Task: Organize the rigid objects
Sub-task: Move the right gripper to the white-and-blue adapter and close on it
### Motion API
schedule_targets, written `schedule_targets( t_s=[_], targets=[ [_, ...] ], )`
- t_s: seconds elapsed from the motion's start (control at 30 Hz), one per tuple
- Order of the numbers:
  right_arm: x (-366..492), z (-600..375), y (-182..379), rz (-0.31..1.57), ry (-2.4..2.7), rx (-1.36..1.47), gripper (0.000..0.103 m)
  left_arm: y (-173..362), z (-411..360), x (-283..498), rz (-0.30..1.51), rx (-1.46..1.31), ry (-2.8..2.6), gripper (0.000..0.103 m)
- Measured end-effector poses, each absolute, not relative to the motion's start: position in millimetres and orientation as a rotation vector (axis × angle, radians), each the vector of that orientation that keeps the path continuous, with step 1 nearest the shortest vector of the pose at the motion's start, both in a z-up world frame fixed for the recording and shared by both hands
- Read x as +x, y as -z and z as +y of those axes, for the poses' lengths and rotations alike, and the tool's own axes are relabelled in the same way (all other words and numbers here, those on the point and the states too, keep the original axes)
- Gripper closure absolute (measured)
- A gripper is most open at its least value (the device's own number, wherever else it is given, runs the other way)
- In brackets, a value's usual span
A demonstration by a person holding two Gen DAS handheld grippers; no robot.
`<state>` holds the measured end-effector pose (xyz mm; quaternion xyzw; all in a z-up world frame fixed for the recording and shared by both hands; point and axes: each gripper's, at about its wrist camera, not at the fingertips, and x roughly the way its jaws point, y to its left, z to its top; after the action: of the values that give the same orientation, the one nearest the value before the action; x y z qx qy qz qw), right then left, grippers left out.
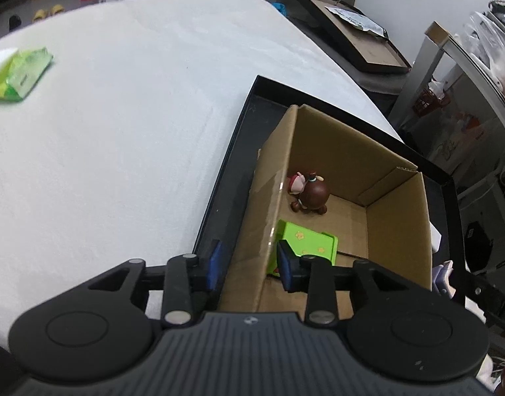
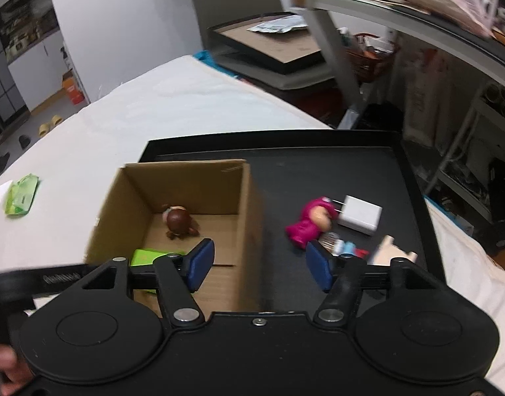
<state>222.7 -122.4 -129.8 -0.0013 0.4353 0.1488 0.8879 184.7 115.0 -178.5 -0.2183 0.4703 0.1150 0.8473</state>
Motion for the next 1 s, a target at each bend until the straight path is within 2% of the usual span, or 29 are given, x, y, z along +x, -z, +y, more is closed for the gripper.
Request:
schedule_targets(
  t_s=[0.13, 0.27, 0.33, 1.0],
  targets=[
    [224, -154, 140, 0.928, -0.269, 0.031, 0.037, 173, 109, 185, 0.999, -0.415, -0.266, 0.063],
    [229, -184, 147, 0.933, -0.224, 0.086, 0.025, 168, 102, 187, 1.006, -0.38, -0.287, 0.059],
    [233, -194, 152, 0.933, -0.208, 0.098, 0.023, 166, 98, 188, 1.012, -0.355, -0.292, 0.058],
    [275, -239, 210, 0.987, -0.096, 0.299, 0.02, 173, 60, 202, 1.109, -0.192, -0.367, 0.054]
  ],
)
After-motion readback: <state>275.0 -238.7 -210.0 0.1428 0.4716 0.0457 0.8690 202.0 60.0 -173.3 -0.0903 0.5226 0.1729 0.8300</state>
